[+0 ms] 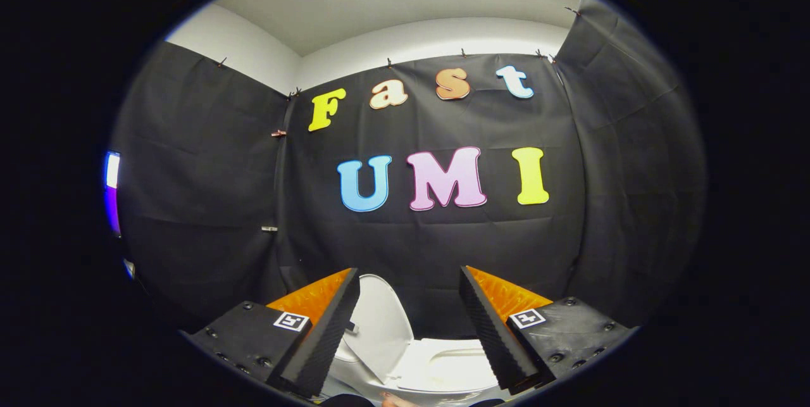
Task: Open the toilet lid.
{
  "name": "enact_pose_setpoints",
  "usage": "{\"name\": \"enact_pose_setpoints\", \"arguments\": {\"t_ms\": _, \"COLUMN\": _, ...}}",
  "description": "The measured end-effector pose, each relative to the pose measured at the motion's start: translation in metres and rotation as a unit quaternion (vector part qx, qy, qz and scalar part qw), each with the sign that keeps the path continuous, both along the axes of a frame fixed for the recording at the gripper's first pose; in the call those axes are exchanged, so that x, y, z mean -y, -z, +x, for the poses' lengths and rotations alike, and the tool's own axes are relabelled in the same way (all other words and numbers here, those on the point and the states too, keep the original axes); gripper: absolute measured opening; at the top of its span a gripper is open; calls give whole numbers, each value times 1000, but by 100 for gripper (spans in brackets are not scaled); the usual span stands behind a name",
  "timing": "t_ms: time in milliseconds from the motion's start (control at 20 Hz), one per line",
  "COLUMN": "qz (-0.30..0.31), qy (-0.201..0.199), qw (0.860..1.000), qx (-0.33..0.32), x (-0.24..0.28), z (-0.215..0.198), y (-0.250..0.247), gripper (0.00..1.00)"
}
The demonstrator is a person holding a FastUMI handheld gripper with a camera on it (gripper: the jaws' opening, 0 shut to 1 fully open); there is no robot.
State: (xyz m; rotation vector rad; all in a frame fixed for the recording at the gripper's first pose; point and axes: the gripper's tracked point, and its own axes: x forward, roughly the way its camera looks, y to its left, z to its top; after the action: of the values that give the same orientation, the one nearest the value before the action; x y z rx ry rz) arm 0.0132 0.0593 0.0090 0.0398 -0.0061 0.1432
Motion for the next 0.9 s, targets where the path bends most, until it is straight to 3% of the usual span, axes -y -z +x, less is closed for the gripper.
{"name": "enact_pose_setpoints", "arguments": {"t_ms": 900, "qz": -2, "qy": 7, "qw": 1000, "qx": -1, "x": 4, "z": 1, "y": 2, "gripper": 99}}
